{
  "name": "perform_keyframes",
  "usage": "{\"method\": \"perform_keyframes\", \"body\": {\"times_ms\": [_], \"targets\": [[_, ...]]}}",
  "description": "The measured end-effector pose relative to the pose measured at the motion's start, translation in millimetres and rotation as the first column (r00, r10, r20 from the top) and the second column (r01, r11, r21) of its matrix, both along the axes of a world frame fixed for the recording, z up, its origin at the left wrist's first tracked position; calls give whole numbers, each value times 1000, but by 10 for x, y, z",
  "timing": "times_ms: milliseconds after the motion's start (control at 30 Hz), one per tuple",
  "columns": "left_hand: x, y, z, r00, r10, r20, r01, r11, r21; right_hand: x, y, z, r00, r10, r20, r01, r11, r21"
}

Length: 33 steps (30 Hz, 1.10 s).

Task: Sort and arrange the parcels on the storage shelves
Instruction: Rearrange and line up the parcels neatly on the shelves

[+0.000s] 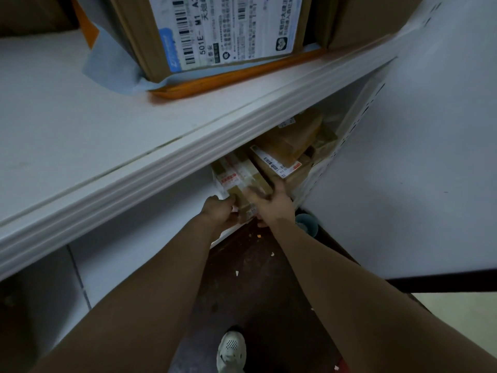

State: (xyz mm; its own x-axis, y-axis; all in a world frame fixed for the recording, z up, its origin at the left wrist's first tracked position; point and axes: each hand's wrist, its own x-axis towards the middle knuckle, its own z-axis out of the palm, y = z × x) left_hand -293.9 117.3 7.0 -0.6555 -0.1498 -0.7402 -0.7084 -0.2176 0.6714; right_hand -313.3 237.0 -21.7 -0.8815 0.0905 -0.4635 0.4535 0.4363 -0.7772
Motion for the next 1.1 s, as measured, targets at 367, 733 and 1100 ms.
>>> {"method": "perform_keyframes", "body": {"times_ms": [367, 733, 1100], "targets": [[-196, 129, 48, 999, -22, 42, 19, 997, 81, -130, -10, 64, 959, 194, -205, -114, 931, 346], [239, 414, 952, 987, -157, 33, 161, 970, -181, 183, 231, 920, 936, 321, -146, -248, 893, 376], [1189, 622, 2487, 975, -211, -63, 177, 922, -345, 1012, 326, 2409, 737, 619, -271, -431, 740, 516]]}}
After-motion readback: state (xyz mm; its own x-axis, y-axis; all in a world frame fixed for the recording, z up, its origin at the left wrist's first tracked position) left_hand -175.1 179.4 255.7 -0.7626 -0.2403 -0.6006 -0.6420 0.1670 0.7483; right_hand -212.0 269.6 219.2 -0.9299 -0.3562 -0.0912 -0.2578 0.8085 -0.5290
